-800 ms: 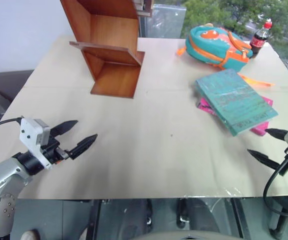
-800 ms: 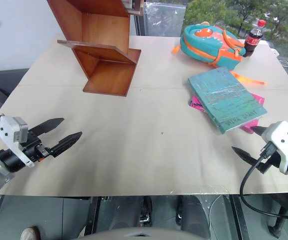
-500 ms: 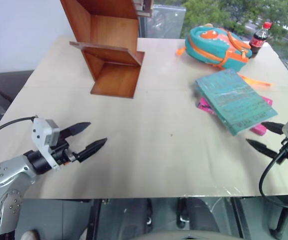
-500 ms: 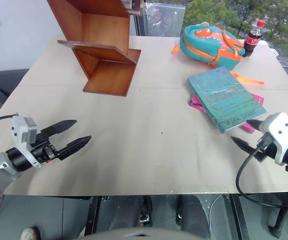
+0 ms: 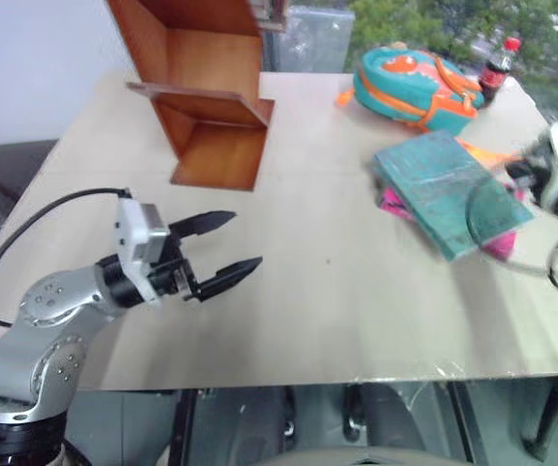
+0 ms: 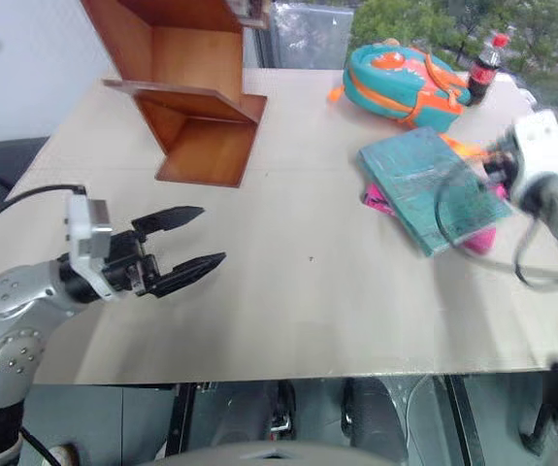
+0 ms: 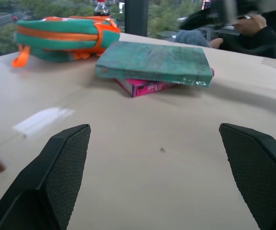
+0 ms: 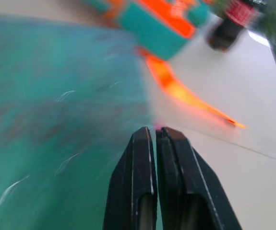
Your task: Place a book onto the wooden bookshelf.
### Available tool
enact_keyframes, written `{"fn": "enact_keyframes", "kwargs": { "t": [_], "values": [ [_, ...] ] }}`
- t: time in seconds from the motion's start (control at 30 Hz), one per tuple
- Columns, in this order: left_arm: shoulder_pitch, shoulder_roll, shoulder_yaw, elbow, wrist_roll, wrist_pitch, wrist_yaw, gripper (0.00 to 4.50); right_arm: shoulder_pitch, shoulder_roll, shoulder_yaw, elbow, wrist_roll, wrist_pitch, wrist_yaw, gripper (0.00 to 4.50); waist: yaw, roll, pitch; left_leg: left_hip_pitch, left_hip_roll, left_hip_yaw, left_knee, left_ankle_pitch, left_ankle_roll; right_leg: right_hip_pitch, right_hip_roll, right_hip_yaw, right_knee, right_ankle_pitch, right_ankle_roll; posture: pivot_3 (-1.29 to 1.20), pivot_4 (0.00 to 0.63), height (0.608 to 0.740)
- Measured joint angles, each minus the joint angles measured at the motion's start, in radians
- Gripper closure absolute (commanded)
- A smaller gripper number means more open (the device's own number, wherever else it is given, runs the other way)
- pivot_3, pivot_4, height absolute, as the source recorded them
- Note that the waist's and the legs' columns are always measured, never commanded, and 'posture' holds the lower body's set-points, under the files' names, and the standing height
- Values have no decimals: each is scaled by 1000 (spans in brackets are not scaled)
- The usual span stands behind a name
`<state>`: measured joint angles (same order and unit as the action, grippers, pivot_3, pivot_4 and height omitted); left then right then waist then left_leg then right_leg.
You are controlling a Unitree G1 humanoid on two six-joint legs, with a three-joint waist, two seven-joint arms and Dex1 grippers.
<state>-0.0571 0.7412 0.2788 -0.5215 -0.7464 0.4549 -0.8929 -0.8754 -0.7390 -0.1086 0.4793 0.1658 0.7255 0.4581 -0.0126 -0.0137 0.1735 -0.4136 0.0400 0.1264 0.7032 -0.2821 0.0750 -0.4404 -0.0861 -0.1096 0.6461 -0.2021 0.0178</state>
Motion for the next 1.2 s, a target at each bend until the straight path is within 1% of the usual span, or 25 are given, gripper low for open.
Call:
{"fn": "enact_keyframes", "kwargs": {
  "t": [0.07, 0.1, 0.13, 0.23, 0.33, 0.53, 0.7, 0.8, 0.87, 0.9, 0.97, 1.0, 1.03, 1.07, 1.1, 1.17, 1.2],
  "values": [
    [4, -5, -14, -6, 3, 0, 9, 0, -113, 25, 35, 234, -46, -63, -10, 4262, 1, 0, 0, -1, 0, -1, -1, 0, 0, 0, 0, -2, 0, 0, 0, 0, 150, 740],
    [6, -6, -13, -7, 4, 0, 13, 0, -136, 32, 42, 294, -58, -85, -9, 4262, 3, 0, 0, -2, 0, -2, -3, 0, 0, 0, 0, -3, -2, 0, 0, 0, 150, 740],
    [9, -6, -12, -7, 4, 0, 25, 0, -176, 45, 56, 402, -74, -117, 1, 4262, 4, 0, 0, -2, 0, -1, -3, 0, 0, 0, 0, -3, -3, 0, 0, 0, 150, 740],
    [33, -10, -10, -22, 3, 1, 47, 0, -260, 49, 63, 565, -98, -171, 47, 4262, -1, 1, 0, -2, 0, 0, -5, 0, 0, -1, -1, -2, -5, -1, 1, 0, 150, 740],
    [71, -11, -1, -48, -2, 2, 71, 0, -292, 47, 69, 653, -114, -187, 142, 4262, -1, 1, 0, -1, 1, 0, -5, 0, 0, 0, -1, -3, -4, -1, 1, 0, 150, 740],
    [103, -15, 18, -62, -4, 1, 89, 0, -292, 47, 83, 662, -125, -181, 239, 4262, -4, 3, 0, 0, 1, 1, -4, 0, -1, 0, -1, -1, -2, -1, 1, 0, 150, 740],
    [97, -26, 1, -62, -3, 1, 91, 0, -291, 49, 73, 634, -126, -181, 221, 4262, -3, 3, 1, 0, 1, 1, -3, 0, -1, -1, -1, -1, 0, 0, 1, 0, 150, 740],
    [83, -34, -26, -59, 1, 1, 91, 0, -256, 37, 14, 540, -83, -212, 213, 4262, -1, 4, 1, -1, 1, 1, -3, 0, -1, -1, -1, -1, -1, 0, 1, 0, 150, 740],
    [75, -41, -50, -57, 11, 1, 95, 0, -177, 14, -36, 408, -45, -256, 217, 4262, 7, 4, 1, -1, 1, 0, -3, 0, -1, 0, -2, -2, -1, 0, 1, 0, 150, 740],
    [71, -46, -58, -56, 17, 1, 97, 0, -130, 2, -52, 339, -35, -272, 224, 4026, 9, 4, 1, -1, 1, 0, -3, 0, -1, 0, -2, -3, -2, -1, 1, 0, 150, 740],
    [56, -58, -79, -51, 32, 0, 107, 0, 20, -41, -81, 146, 0, -268, 268, 3420, 18, 4, 0, -1, 1, -1, -3, 0, -1, 1, -2, -3, -2, -1, 1, 0, 150, 740],
    [35, -69, -103, -40, 48, -1, 114, 0, 141, -67, -120, -6, 31, -233, 288, 2976, 28, 5, 0, -1, 1, -2, -3, 0, -1, 1, -2, -4, -3, -1, 1, 0, 150, 740],
    [21, -80, -117, -22, 62, -1, 121, 0, 230, -72, -151, -125, 69, -191, 303, 2506, 29, 6, -1, -1, 1, -2, -3, 0, -1, 2, -2, -4, -2, -1, 1, 0, 150, 740],
    [9, -86, -128, -9, 73, -2, 129, 0, 283, -71, -169, -200, 95, -156, 310, 1977, 29, 8, -1, -1, 1, -2, -3, 0, -1, 1, -2, -4, -2, -1, 1, 0, 150, 740],
    [-25, -100, -156, 17, 91, 0, 136, 0, 387, -75, -220, -353, 147, -92, 314, 1481, 28, 10, -1, -1, 1, -1, -3, 0, -1, 1, -1, -4, -2, -1, 1, 0, 150, 740],
    [-59, -120, -184, 48, 103, 4, 141, 0, 539, -78, -291, -579, 218, -22, 328, 431, 28, 13, -2, 1, 1, -2, -3, 0, -1, 2, -1, -4, -1, -1, 2, 0, 150, 740],
    [-95, -136, -213, 72, 112, 19, 149, 0, 641, -79, -357, -719, 265, 17, 337, 61, 28, 14, -3, 1, 1, -2, -2, 0, -1, 2, -1, -3, -1, -1, 2, 0, 150, 740]
  ]
}}
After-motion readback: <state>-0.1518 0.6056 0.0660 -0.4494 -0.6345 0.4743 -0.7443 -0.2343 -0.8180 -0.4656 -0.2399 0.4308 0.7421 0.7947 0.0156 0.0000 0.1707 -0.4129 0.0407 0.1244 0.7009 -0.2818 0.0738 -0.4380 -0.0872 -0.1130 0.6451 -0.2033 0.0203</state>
